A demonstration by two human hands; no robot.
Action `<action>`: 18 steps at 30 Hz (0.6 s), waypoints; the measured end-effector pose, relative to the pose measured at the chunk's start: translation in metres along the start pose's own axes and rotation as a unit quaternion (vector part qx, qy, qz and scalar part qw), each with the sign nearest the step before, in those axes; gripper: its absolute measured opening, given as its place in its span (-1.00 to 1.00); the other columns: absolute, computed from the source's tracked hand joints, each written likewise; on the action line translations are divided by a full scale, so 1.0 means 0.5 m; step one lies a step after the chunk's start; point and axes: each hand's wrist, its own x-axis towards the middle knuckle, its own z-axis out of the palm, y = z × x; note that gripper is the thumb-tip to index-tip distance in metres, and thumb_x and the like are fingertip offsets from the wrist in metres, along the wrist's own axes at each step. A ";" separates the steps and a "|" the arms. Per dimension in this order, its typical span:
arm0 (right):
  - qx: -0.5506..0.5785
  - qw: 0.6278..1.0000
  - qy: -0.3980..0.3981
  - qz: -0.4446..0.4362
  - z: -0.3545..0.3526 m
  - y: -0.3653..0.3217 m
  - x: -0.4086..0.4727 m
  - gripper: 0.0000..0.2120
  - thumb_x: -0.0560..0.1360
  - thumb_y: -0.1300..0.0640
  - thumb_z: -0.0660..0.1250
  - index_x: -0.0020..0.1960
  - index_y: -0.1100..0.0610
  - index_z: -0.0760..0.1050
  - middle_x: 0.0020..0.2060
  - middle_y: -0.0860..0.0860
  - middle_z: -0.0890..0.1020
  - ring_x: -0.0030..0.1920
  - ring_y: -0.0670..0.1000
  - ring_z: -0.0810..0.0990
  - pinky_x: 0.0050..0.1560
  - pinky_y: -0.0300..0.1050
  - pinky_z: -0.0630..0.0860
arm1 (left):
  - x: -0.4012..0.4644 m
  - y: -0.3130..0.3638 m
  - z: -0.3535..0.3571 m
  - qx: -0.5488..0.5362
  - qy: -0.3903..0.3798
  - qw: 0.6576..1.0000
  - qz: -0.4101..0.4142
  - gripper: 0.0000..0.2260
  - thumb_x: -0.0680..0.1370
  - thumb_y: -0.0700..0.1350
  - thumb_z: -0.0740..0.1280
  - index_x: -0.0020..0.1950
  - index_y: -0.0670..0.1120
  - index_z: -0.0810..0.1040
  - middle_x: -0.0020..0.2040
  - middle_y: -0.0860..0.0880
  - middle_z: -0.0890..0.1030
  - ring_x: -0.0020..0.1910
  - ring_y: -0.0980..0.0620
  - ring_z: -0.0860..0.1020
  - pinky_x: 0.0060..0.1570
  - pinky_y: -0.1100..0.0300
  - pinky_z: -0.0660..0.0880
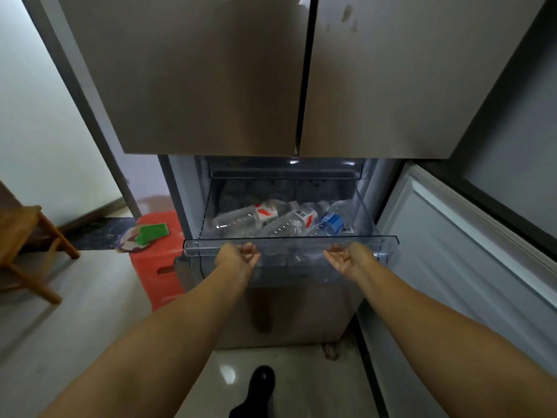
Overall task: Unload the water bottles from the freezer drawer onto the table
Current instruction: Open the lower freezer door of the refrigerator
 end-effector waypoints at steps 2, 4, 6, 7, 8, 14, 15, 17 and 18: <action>0.004 1.000 0.006 0.008 -0.021 0.018 -0.014 -0.77 0.55 0.46 0.01 -0.09 0.29 0.42 -0.18 0.20 0.52 -0.18 0.07 0.56 -0.27 -0.06 0.58 | -0.025 -0.015 -0.022 -0.003 -0.002 1.000 -0.004 -0.77 0.63 -0.25 0.03 -0.18 -0.19 0.36 -0.32 -0.09 0.45 -0.36 0.05 0.47 0.09 0.05 0.50; 0.007 1.000 0.004 0.017 -0.037 0.033 -0.029 -0.74 0.55 0.46 -0.02 -0.11 0.30 0.42 -0.18 0.19 0.51 -0.18 0.07 0.56 -0.28 -0.06 0.59 | -0.040 -0.022 -0.040 -0.010 -0.007 1.000 -0.007 -0.77 0.63 -0.24 0.03 -0.19 -0.19 0.36 -0.32 -0.09 0.44 -0.36 0.04 0.46 0.13 0.04 0.49; 0.007 1.000 0.001 0.024 -0.045 0.041 -0.043 -0.79 0.58 0.42 0.03 -0.10 0.30 0.42 -0.21 0.18 0.52 -0.20 0.07 0.56 -0.36 -0.05 0.63 | -0.049 -0.027 -0.053 -0.016 -0.001 1.000 -0.007 -0.77 0.63 -0.24 0.03 -0.18 -0.21 0.37 -0.29 -0.11 0.46 -0.34 0.04 0.48 0.13 0.04 0.49; 0.003 1.000 0.001 0.025 -0.049 0.044 -0.050 -0.81 0.59 0.39 0.06 -0.09 0.29 0.42 -0.22 0.18 0.53 -0.20 0.06 0.56 -0.40 -0.06 0.63 | -0.051 -0.032 -0.060 -0.016 0.003 1.000 -0.007 -0.77 0.63 -0.25 0.04 -0.18 -0.21 0.38 -0.28 -0.11 0.47 -0.33 0.03 0.48 0.12 0.04 0.49; -0.002 1.000 0.001 0.026 -0.051 0.046 -0.054 -0.82 0.60 0.38 0.07 -0.09 0.29 0.42 -0.21 0.17 0.53 -0.19 0.06 0.56 -0.39 -0.06 0.61 | -0.057 -0.035 -0.063 -0.017 0.005 1.000 -0.006 -0.77 0.63 -0.26 0.04 -0.18 -0.22 0.39 -0.27 -0.12 0.47 -0.32 0.03 0.49 0.12 0.05 0.50; -0.001 1.000 0.009 0.029 -0.060 0.053 -0.061 -0.82 0.62 0.31 0.08 -0.04 0.29 0.44 -0.18 0.16 0.55 -0.17 0.05 0.57 -0.24 -0.09 0.53 | -0.070 -0.048 -0.071 -0.015 0.004 1.000 0.003 -0.79 0.62 -0.28 0.04 -0.15 -0.22 0.41 -0.23 -0.13 0.49 -0.28 0.02 0.51 0.10 0.11 0.50; 0.002 0.999 0.011 0.030 -0.060 0.053 -0.060 -0.83 0.62 0.32 0.07 -0.02 0.28 0.44 -0.17 0.16 0.56 -0.17 0.05 0.58 -0.25 -0.09 0.53 | -0.069 -0.047 -0.071 -0.014 0.001 1.000 0.003 -0.79 0.62 -0.28 0.04 -0.13 -0.22 0.41 -0.22 -0.13 0.49 -0.28 0.02 0.51 0.12 0.10 0.50; -0.005 0.999 0.013 0.032 -0.062 0.052 -0.053 -0.80 0.61 0.35 0.05 0.05 0.30 0.44 -0.12 0.19 0.57 -0.16 0.06 0.59 -0.27 -0.10 0.53 | -0.063 -0.046 -0.072 -0.002 0.003 1.000 0.003 -0.78 0.62 -0.30 0.02 -0.10 -0.23 0.42 -0.23 -0.14 0.49 -0.27 0.01 0.51 0.17 0.07 0.49; -0.022 0.999 0.012 0.034 -0.063 0.052 -0.050 -0.77 0.61 0.37 0.03 0.13 0.32 0.43 -0.09 0.21 0.57 -0.13 0.07 0.60 -0.25 -0.09 0.54 | -0.061 -0.045 -0.072 0.011 0.004 1.000 -0.001 -0.78 0.61 -0.32 0.01 -0.07 -0.24 0.43 -0.23 -0.14 0.49 -0.27 0.01 0.51 0.18 0.07 0.49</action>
